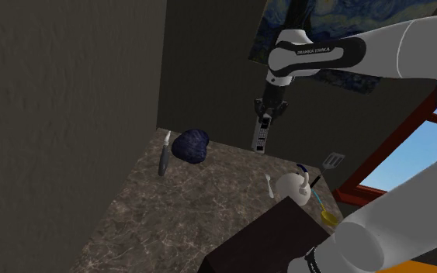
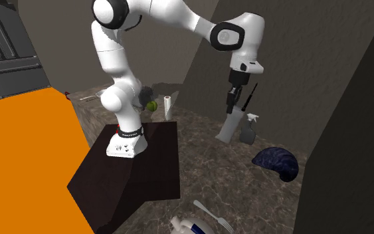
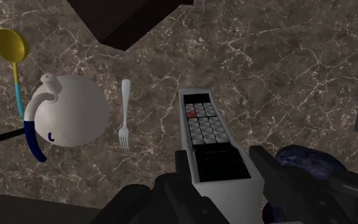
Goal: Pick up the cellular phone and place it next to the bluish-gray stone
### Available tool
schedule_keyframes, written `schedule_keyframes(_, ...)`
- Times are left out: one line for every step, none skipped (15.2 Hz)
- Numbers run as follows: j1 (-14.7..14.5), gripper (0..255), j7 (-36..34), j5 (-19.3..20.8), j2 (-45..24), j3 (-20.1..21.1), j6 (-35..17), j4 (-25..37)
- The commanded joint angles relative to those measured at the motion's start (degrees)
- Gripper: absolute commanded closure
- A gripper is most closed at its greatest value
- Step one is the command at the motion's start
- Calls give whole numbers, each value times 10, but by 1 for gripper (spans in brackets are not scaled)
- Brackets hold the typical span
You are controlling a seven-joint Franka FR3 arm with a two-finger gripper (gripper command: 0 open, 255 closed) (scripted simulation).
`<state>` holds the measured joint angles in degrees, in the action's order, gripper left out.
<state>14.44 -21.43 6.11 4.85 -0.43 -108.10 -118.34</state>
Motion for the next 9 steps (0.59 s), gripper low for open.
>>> schedule_keyframes(2,255,3,0,-47,-2,-7,40)
schedule_keyframes(2,255,4,0,-70,-3,-10,61)
schedule_keyframes(3,255,5,0,-93,-3,-11,82)
schedule_keyframes(4,255,7,0,-116,-4,-12,105)
schedule_keyframes(5,255,8,0,-139,-4,-12,128)
schedule_keyframes(6,255,10,-1,-162,-5,-11,152)
schedule_keyframes(6,255,11,-1,-186,-6,-9,178)
schedule_keyframes(7,255,13,-2,-209,-6,-7,204)
schedule_keyframes(8,255,15,-2,-234,-6,-3,232)
